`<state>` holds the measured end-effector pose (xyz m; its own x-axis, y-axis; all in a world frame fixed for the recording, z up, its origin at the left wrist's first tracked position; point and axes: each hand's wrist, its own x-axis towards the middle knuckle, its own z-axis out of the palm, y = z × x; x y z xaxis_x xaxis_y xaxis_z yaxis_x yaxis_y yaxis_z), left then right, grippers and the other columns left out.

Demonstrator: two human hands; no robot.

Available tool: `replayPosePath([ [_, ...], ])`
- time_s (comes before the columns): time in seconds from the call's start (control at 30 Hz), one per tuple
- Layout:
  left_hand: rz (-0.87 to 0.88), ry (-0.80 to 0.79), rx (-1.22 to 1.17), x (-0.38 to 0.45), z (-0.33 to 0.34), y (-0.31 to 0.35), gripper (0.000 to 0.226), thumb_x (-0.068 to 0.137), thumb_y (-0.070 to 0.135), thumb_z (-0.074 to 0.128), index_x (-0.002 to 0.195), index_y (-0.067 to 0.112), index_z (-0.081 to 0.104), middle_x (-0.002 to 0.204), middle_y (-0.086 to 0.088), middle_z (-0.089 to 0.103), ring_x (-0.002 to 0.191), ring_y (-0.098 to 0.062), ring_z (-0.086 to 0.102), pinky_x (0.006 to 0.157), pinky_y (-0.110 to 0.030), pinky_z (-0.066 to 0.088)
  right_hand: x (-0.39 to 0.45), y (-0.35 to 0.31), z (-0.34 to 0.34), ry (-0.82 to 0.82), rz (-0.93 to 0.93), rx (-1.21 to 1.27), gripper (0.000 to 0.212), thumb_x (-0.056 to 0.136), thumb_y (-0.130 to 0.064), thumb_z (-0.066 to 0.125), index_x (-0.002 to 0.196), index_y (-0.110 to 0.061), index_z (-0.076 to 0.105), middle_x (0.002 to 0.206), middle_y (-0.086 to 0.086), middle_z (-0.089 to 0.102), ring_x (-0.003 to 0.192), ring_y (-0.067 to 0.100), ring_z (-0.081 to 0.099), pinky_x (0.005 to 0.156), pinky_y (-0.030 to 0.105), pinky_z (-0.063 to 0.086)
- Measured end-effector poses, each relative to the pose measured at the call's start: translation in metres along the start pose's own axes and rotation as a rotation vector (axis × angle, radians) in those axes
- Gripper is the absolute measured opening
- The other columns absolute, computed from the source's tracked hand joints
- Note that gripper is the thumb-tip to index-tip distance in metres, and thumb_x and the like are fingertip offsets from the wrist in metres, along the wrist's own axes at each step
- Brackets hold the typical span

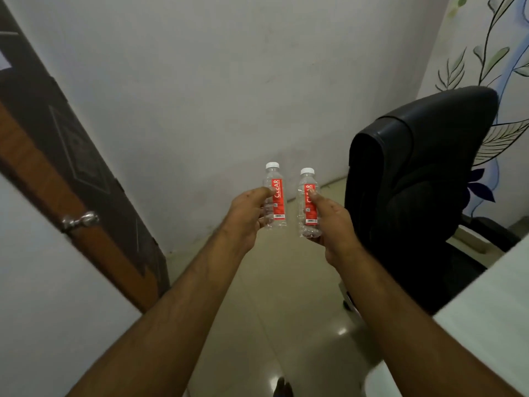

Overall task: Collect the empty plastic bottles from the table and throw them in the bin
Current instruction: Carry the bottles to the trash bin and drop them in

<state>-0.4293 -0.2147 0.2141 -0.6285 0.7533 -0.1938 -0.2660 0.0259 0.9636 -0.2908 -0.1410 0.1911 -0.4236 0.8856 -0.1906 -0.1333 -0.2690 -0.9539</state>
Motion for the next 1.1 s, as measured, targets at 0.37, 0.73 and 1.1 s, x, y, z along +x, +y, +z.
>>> replayPosePath([
  [0.37, 0.005, -0.095, 0.08, 0.293, 0.026, 0.076, 0.008, 0.091, 0.02, 0.061, 0.091, 0.014, 0.066, 0.058, 0.008, 0.064, 0.047, -0.007, 0.059, 0.052, -0.025, 0.049, 0.275, -0.052, 0.081, 0.157, -0.039, 0.108, 0.017, 0.095, -0.033, 0.066, 0.093, -0.016, 0.066, 0.074, -0.002, 0.068, 0.056, 0.007, 0.063, 0.044, 0.018, 0.05],
  [0.73, -0.105, -0.245, 0.169, 0.603, 0.085, 0.071, 0.011, 0.088, 0.021, 0.061, 0.093, 0.016, 0.068, 0.073, 0.0, 0.067, 0.062, -0.015, 0.062, 0.063, -0.031, 0.052, 0.562, -0.041, 0.104, 0.375, 0.002, 0.077, 0.024, 0.096, -0.024, 0.062, 0.115, -0.011, 0.064, 0.083, -0.001, 0.069, 0.067, 0.01, 0.064, 0.056, 0.025, 0.053],
  [1.1, -0.233, -0.46, 0.279, 0.859, 0.261, 0.052, 0.031, 0.091, 0.025, 0.06, 0.117, 0.008, 0.064, 0.092, -0.008, 0.07, 0.077, -0.021, 0.066, 0.066, -0.032, 0.054, 0.799, -0.075, 0.008, 0.653, 0.081, 0.108, 0.036, 0.093, -0.035, 0.068, 0.12, -0.012, 0.062, 0.103, 0.008, 0.072, 0.076, 0.016, 0.068, 0.053, 0.029, 0.056],
])
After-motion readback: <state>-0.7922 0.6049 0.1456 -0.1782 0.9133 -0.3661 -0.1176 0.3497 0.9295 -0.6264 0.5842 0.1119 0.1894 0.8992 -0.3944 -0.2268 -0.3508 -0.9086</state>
